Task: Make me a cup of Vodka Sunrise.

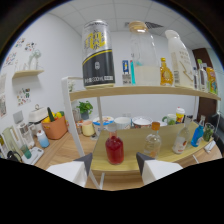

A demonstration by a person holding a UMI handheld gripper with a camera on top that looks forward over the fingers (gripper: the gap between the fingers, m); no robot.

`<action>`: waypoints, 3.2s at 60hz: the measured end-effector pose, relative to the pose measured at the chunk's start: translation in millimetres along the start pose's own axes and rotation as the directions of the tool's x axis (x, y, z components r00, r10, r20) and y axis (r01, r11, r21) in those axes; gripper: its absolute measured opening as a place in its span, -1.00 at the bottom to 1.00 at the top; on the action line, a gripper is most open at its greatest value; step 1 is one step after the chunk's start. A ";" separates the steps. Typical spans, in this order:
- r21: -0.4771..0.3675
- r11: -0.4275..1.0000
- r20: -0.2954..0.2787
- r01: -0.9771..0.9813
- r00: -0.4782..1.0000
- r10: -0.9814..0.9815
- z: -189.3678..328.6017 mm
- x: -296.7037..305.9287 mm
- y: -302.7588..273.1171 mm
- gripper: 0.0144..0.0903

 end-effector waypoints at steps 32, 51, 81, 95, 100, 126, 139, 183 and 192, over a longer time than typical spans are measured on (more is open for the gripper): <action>0.019 0.996 -0.062 0.084 0.995 -0.083 51.9 7.0 3.0 -0.45; 0.080 0.988 0.005 0.135 0.991 -0.136 7.2 1.5 -9.7 -0.48; -0.040 0.999 -0.061 -0.022 0.998 0.020 -55.3 84.3 77.4 -0.48; -0.040 0.812 0.063 -0.583 0.809 0.584 -52.0 83.9 50.3 -0.48; -0.058 0.637 0.130 -0.769 0.627 0.768 -49.7 81.8 35.8 -0.48; -0.272 -0.328 0.298 -0.905 -0.404 0.865 -54.3 105.7 -10.4 -0.49; -0.337 -0.520 0.334 -0.785 -0.617 0.713 -66.3 122.1 -19.8 -0.49; 0.083 0.991 0.049 -0.107 0.993 0.104 -32.8 12.0 36.2 -0.49; -0.082 0.997 0.045 0.001 0.999 0.002 -1.5 -10.7 111.5 -0.49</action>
